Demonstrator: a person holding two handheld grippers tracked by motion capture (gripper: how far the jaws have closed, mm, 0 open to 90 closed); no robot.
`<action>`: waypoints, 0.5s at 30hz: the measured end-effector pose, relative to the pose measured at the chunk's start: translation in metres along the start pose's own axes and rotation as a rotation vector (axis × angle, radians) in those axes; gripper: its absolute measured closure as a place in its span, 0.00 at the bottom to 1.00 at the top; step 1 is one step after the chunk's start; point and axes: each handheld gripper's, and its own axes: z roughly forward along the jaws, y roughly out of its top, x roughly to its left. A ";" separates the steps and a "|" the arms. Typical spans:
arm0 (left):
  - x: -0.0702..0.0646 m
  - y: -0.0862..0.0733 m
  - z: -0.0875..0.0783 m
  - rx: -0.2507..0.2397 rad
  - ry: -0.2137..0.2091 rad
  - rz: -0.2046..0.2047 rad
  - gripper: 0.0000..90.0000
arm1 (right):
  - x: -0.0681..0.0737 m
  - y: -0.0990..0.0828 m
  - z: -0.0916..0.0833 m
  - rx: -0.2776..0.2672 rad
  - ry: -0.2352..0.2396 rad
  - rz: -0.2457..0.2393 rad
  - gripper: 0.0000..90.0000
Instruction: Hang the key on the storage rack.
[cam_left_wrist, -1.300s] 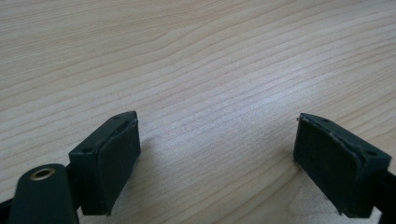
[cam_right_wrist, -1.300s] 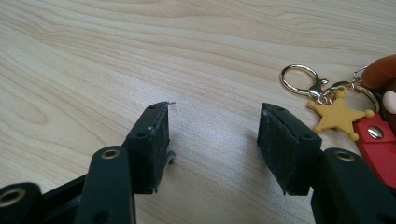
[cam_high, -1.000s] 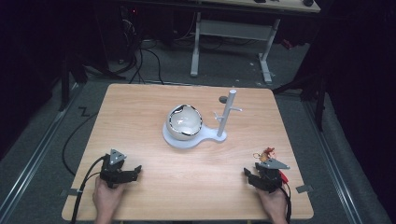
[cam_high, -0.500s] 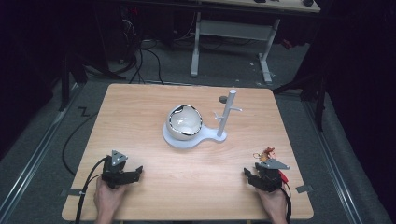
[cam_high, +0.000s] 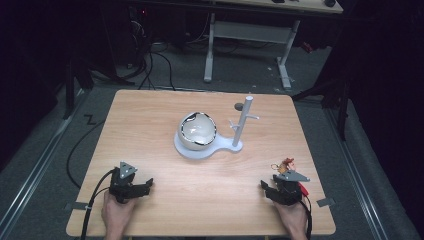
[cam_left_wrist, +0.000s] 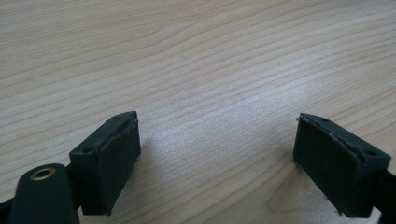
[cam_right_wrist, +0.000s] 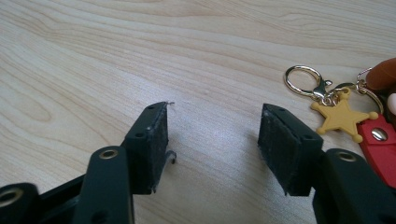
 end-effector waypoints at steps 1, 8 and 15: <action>0.000 0.000 0.000 0.000 0.000 0.000 0.17 | 0.000 0.000 0.000 -0.002 0.001 -0.001 0.51; 0.000 0.000 0.000 0.000 -0.001 0.001 0.17 | -0.001 -0.001 -0.004 -0.030 0.013 0.019 0.53; 0.000 0.000 0.000 0.000 -0.002 0.001 0.17 | -0.004 0.000 -0.015 -0.061 0.016 0.034 0.55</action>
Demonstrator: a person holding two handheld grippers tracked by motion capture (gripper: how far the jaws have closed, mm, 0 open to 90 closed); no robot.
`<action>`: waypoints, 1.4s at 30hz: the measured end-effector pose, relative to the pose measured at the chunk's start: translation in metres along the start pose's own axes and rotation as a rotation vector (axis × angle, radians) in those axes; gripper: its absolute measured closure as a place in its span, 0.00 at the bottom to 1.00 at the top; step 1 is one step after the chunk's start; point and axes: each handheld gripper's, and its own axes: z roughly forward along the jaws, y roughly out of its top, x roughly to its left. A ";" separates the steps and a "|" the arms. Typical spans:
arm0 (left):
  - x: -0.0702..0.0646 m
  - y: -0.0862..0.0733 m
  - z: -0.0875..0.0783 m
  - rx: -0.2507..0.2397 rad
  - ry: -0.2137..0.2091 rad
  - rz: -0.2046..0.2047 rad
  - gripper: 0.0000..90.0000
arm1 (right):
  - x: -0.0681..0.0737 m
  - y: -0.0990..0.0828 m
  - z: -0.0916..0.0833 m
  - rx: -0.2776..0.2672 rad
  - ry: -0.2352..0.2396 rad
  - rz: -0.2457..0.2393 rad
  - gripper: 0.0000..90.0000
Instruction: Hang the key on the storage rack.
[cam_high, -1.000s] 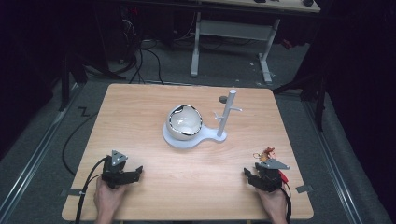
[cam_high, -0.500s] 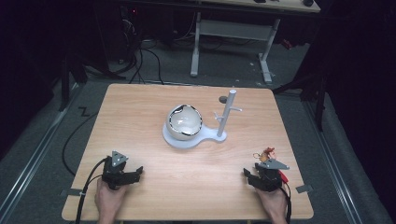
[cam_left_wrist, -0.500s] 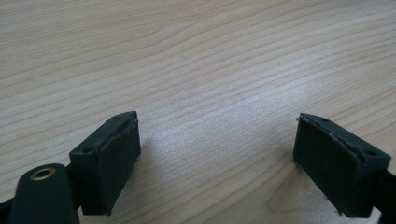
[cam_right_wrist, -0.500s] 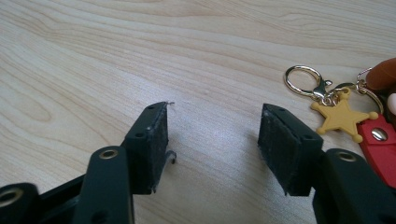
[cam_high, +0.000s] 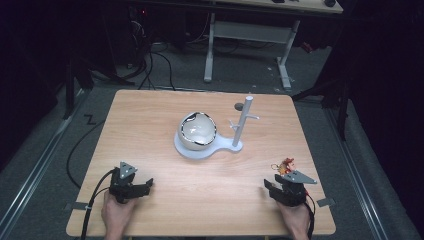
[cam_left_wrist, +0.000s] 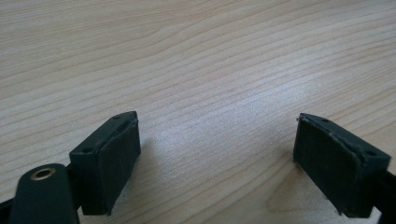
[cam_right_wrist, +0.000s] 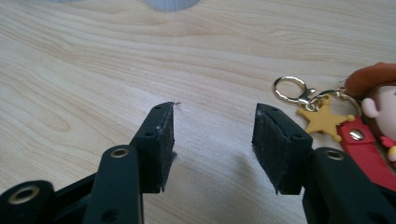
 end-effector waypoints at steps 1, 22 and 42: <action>0.000 0.000 0.000 0.000 0.000 0.000 0.17 | 0.000 0.001 -0.001 -0.002 0.000 0.005 0.56; 0.000 0.000 0.000 0.001 -0.001 0.002 0.17 | -0.031 0.016 -0.029 -0.057 -0.092 0.034 0.66; 0.000 0.000 0.000 0.000 -0.001 0.001 0.17 | -0.070 0.021 0.000 0.032 -0.152 0.062 0.68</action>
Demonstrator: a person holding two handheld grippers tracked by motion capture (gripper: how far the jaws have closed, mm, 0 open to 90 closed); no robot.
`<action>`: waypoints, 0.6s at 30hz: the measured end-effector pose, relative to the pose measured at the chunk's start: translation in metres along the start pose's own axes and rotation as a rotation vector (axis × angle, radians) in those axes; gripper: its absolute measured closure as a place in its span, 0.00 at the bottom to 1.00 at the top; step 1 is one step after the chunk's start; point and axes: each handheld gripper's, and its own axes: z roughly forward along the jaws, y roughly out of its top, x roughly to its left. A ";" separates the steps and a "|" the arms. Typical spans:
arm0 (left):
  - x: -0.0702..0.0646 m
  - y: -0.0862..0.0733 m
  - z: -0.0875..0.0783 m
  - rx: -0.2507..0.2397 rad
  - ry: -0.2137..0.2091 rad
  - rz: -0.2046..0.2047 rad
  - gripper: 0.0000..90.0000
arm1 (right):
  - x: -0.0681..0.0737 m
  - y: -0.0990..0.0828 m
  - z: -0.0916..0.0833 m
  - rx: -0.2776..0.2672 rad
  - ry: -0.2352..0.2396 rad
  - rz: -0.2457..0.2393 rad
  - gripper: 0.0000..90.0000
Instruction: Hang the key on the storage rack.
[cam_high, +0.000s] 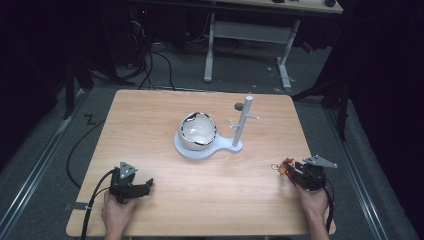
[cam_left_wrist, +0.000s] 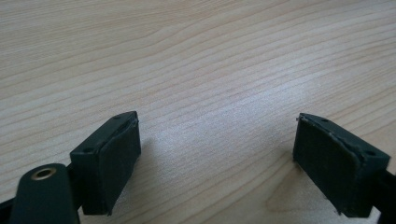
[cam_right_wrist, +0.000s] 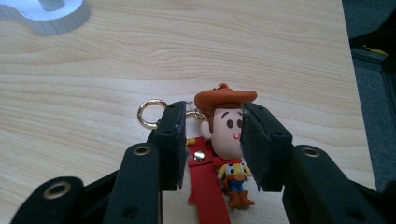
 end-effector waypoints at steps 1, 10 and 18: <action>0.000 0.000 0.000 -0.001 0.000 -0.001 0.17 | 0.000 0.000 0.002 0.006 -0.005 -0.002 0.68; 0.000 0.000 0.000 0.001 0.000 0.000 0.17 | -0.004 0.000 0.012 0.028 -0.022 -0.010 0.66; 0.000 0.000 0.000 0.000 0.000 0.000 0.17 | -0.008 -0.001 0.021 0.045 -0.024 -0.010 0.65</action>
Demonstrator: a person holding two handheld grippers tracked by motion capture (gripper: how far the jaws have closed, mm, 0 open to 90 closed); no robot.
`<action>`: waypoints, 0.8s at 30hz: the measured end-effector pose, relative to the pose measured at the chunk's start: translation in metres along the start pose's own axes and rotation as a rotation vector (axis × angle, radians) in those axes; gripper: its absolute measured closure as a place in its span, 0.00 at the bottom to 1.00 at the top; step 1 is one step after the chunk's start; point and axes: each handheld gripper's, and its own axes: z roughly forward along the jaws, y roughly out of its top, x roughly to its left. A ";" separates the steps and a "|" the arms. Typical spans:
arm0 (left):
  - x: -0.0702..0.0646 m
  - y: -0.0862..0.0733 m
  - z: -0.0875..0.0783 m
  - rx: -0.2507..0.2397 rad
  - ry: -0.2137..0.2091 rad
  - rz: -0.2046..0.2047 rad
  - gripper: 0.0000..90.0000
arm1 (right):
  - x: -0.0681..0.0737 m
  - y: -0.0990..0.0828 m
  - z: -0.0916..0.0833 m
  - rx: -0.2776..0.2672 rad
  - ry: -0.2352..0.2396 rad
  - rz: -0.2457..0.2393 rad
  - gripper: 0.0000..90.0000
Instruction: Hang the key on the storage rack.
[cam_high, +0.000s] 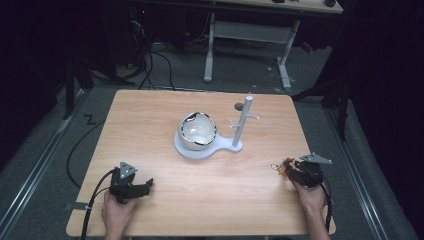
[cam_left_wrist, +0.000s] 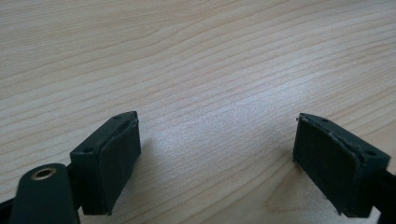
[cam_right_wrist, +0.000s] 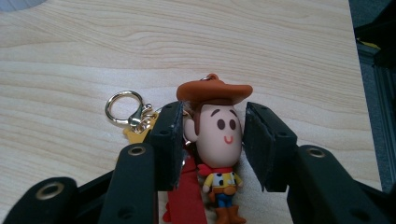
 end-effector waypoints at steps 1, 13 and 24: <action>0.000 0.000 0.000 0.000 0.000 0.000 0.17 | -0.001 0.000 0.000 0.000 0.003 0.002 0.65; 0.000 0.000 0.000 0.001 -0.003 0.004 0.17 | -0.012 0.005 0.006 0.036 0.047 0.021 0.73; 0.000 0.000 0.000 0.000 -0.003 0.005 0.17 | -0.020 0.003 0.010 0.030 0.085 0.077 0.71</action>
